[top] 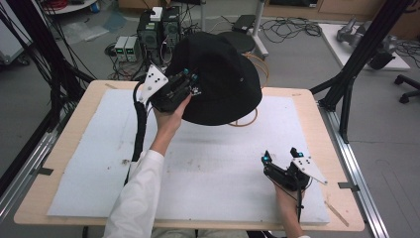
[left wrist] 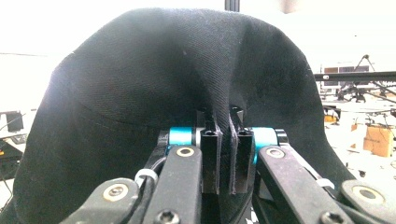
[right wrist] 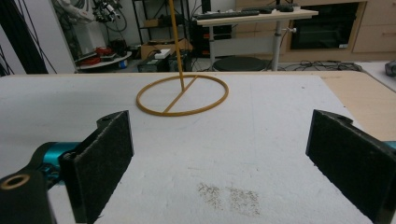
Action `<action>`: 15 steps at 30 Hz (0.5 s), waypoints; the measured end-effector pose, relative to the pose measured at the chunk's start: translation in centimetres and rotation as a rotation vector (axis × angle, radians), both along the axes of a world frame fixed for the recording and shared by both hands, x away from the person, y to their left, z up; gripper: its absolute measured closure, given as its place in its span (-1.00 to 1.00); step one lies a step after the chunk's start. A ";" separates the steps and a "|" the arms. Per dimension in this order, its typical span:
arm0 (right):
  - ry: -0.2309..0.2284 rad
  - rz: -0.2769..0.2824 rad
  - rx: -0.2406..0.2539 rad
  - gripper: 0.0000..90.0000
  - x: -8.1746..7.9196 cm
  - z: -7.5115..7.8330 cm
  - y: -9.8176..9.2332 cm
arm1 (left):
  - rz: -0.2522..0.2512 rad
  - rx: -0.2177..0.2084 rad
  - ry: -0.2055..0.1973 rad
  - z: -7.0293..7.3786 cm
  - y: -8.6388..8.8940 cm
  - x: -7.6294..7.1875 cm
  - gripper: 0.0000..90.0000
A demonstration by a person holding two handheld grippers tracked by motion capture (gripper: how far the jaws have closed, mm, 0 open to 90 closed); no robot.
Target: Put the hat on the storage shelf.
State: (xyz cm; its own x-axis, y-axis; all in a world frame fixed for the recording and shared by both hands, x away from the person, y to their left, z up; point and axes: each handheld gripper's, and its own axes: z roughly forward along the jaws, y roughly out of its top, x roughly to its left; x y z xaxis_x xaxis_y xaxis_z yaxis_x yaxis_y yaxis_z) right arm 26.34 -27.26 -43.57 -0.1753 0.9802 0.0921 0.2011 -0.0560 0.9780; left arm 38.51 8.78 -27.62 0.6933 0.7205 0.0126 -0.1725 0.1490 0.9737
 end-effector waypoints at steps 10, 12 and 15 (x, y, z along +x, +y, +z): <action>0.001 0.000 0.001 -0.85 0.1 0.0 0.0 | -0.013 -0.013 0.004 1.4 -1.9 1.7 0.91; 0.001 -0.003 0.004 -0.85 0.1 0.0 0.0 | -0.014 -0.017 0.006 1.8 -2.5 2.2 0.91; 0.002 -0.005 0.007 -0.85 0.1 0.0 0.1 | -0.016 -0.019 0.005 2.1 -3.3 2.9 0.91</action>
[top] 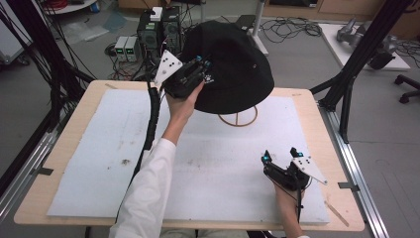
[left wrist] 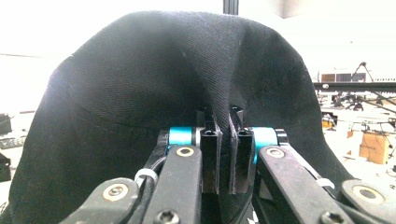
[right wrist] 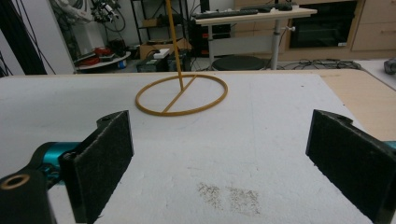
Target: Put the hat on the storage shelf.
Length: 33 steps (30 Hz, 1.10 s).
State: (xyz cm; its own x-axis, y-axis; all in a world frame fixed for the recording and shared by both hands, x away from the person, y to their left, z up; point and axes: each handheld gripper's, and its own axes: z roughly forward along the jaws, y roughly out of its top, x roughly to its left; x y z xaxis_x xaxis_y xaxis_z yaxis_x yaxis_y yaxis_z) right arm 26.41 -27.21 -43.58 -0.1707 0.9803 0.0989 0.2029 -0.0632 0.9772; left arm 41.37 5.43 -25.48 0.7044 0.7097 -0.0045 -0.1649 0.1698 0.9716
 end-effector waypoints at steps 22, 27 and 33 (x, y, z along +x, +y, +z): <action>0.001 -0.003 0.026 -0.85 0.2 0.0 -0.6 | 0.003 0.014 0.058 2.4 -6.3 6.9 0.90; -0.001 -0.003 0.025 -0.85 0.2 0.0 -0.7 | 0.012 0.044 0.099 1.4 -6.8 7.8 0.90; 0.000 -0.001 0.027 -0.85 0.3 -0.1 -0.7 | 0.013 0.095 0.147 -0.3 -7.5 8.0 0.90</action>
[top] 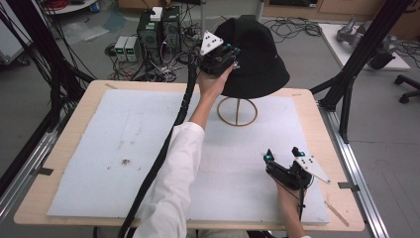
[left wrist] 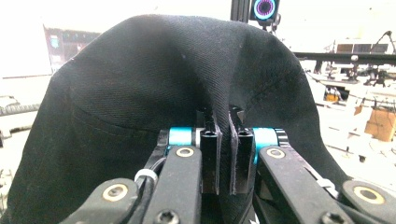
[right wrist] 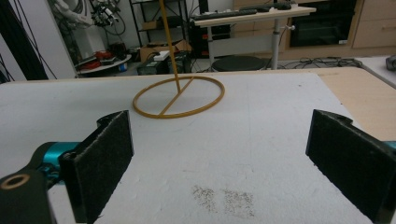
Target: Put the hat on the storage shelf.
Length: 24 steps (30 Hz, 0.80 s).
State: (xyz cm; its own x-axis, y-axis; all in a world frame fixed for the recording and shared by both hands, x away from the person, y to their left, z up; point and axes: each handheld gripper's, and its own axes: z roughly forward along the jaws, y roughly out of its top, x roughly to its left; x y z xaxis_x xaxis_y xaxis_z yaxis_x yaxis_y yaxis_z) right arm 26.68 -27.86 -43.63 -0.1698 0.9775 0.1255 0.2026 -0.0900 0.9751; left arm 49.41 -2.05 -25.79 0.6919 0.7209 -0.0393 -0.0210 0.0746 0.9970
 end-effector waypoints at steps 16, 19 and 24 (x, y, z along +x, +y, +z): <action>0.000 -0.006 0.002 -0.85 0.0 0.0 -0.2 | -0.008 0.036 0.053 -2.1 -0.7 0.1 0.89; 0.006 -0.007 0.009 -0.85 0.0 0.0 -0.1 | -0.019 0.032 0.073 -2.2 -0.9 0.1 0.89; 0.004 -0.008 0.004 -0.85 0.0 0.0 -0.1 | -0.026 0.035 0.083 -2.2 -0.9 0.1 0.87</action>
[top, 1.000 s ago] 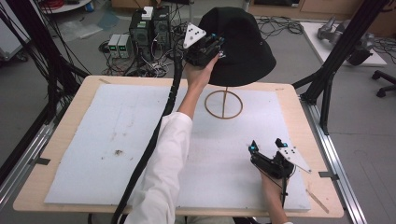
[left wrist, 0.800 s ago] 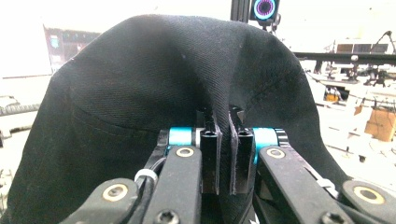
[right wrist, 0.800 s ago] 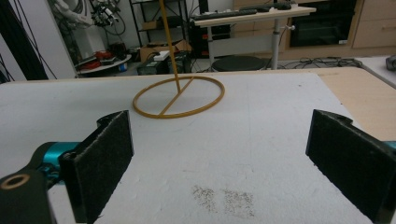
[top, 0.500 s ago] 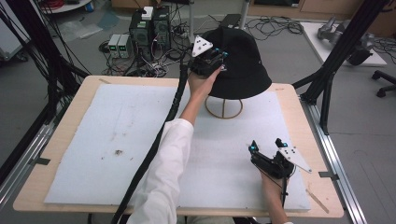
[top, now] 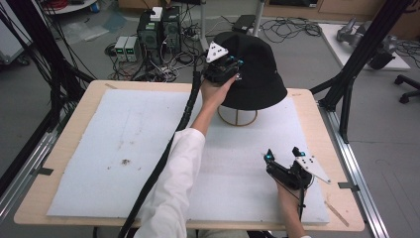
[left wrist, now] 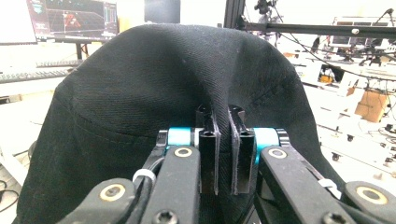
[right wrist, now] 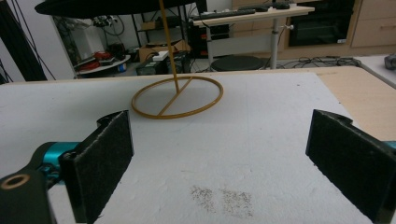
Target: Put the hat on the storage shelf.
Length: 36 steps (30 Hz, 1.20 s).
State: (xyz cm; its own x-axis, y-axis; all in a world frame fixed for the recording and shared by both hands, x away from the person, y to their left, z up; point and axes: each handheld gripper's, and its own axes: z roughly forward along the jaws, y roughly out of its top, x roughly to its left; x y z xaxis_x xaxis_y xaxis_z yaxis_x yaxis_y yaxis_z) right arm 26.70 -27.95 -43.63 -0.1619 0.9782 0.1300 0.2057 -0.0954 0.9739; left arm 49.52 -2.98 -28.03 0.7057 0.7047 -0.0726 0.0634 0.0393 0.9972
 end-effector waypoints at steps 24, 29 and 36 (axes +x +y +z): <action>-0.013 0.016 0.004 -0.73 -0.1 0.1 0.0 | 0.014 -0.082 -0.010 0.4 2.9 -2.8 0.01; -0.014 0.016 0.003 -0.73 -0.2 0.1 0.0 | 0.056 -0.077 -0.049 1.3 5.7 -4.9 0.00; -0.015 -0.002 -0.004 -0.74 -0.1 0.1 0.0 | 0.099 -0.055 -0.103 2.7 8.3 -7.3 -0.05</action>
